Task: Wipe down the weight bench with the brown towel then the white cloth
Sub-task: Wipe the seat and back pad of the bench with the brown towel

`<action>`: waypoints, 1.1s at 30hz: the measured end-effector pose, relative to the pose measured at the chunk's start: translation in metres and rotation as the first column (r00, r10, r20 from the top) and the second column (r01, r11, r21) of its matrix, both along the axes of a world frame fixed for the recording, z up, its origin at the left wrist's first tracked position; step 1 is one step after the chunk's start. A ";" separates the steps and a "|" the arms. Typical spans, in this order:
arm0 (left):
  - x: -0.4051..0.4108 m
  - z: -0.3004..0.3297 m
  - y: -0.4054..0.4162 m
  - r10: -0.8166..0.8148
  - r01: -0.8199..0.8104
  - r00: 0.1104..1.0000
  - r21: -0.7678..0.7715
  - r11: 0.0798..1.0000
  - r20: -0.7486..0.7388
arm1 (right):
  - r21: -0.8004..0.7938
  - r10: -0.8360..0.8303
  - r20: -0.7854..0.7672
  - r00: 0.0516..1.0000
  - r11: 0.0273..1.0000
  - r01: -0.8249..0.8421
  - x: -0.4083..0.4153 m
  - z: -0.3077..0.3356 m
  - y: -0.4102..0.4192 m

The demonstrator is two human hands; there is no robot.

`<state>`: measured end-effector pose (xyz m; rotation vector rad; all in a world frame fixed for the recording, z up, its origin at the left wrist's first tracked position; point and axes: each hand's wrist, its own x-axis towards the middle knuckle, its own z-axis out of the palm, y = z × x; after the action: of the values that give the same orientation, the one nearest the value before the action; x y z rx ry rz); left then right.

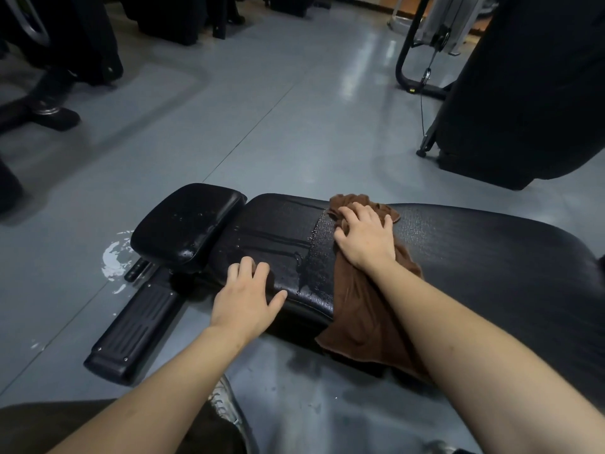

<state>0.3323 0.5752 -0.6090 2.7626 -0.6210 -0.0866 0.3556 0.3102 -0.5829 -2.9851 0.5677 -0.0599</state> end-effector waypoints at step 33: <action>-0.003 0.000 0.000 0.007 -0.006 1.000 -0.029 1.000 0.029 | 0.034 0.516 -0.100 0.851 0.856 -0.515 -0.026 0.008 0.001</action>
<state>0.3296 0.5751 -0.6088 2.7422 -0.6162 -0.0357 0.3294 0.3113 -0.5747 -3.0327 -0.2457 0.1435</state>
